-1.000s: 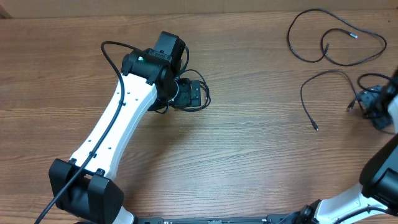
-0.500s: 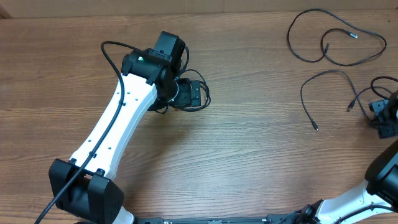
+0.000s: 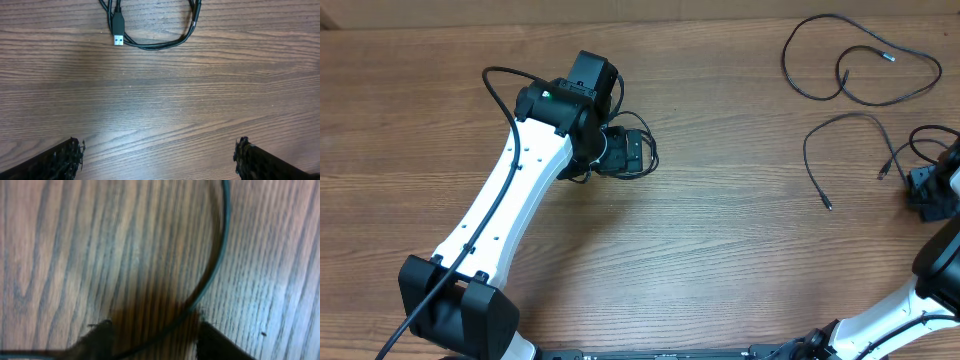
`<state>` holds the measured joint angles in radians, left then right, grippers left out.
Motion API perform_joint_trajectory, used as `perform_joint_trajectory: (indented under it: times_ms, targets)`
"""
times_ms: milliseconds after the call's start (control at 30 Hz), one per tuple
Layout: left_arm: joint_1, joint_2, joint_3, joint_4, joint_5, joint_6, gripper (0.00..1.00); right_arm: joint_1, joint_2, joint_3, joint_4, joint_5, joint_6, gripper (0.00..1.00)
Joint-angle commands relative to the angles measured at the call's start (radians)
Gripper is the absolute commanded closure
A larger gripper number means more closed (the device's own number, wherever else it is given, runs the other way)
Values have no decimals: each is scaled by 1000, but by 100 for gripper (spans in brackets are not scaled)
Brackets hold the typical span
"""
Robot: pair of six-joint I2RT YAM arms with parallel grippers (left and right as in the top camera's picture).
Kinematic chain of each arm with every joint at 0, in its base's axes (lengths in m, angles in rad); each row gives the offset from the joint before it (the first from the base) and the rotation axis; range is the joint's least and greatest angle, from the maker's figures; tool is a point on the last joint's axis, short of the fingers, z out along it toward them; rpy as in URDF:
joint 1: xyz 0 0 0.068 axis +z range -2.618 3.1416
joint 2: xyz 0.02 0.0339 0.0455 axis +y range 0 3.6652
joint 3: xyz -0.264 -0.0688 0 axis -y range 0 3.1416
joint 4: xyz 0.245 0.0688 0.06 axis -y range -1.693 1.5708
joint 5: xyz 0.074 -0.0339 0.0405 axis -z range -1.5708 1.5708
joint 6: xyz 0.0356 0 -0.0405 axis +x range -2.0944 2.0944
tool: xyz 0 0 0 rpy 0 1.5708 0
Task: Untangle cables
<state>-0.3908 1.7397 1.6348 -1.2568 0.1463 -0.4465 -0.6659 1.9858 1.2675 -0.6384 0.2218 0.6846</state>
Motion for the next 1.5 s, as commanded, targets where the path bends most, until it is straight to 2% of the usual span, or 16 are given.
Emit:
perform_joint_trajectory:
  times_ms: [0,467,500,600,667,1000,1133,1167,1200,1267,1333,1367,1467]
  targets:
    - [-2,8,1,0,8,-3,0,-4,5,-4,19,17,-1,57]
    - [-2,8,1,2,8,-3,0,-4,44,-4,38,2,-1,56]
    - [-2,8,1,2,8,-3,0,-4,44,-4,47,1,-1,57]
    - [-2,8,1,1,8,-3,0,-4,44,-4,80,-19,-31,74]
    - [-2,8,1,1,8,-3,0,-4,44,-4,108,-42,-62,80]
    - [-2,8,1,1,8,-3,0,-2,44,-4,224,-96,-128,80]
    - [-2,8,1,2,8,-3,0,-2,44,-4,274,-172,-234,81]
    - [-2,8,1,2,8,-3,0,-2,44,-4,283,-182,-249,79]
    - [-2,8,1,2,8,-3,0,-2,44,-4,289,-183,-249,70]
    - [-2,8,1,2,8,-3,0,-2,42,-1,283,-183,-251,61]
    - [-2,8,1,2,8,-3,0,-2,36,12,262,-190,-274,39]
    - [-2,8,1,2,8,-3,1,-2,32,22,251,-198,-275,35]
    - [-2,8,1,6,8,-3,0,-1,2,75,213,-324,-301,34]
